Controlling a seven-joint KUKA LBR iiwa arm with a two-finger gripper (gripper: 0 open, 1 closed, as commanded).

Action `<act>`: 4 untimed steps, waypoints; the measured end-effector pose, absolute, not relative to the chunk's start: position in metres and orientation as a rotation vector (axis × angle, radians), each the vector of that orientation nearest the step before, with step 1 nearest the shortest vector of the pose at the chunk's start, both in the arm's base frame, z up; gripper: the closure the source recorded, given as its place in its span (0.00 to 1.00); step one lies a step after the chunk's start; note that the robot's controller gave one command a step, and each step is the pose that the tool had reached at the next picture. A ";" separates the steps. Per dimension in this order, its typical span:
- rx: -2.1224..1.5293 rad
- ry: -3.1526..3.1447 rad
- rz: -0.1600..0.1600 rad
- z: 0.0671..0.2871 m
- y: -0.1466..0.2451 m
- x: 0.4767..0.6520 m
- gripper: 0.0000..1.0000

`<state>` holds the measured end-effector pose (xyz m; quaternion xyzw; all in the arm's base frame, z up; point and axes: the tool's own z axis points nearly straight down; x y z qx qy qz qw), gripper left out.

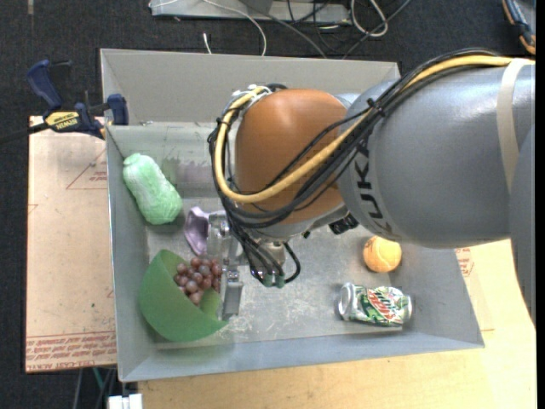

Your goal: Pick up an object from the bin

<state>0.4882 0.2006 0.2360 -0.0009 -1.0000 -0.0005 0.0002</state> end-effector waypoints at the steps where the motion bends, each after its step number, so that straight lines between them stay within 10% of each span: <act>1: -0.003 -3.141 -0.002 0.236 0.201 0.488 0.00; 2: -0.030 -3.140 -0.002 0.206 0.199 0.507 0.00; 3: 0.040 -3.152 -0.008 0.197 0.225 0.612 0.00; 4: 0.023 -3.152 -0.008 0.193 0.218 0.596 0.00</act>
Offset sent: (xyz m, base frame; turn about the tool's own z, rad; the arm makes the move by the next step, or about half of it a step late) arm 0.0192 -0.0024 -0.0281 0.0174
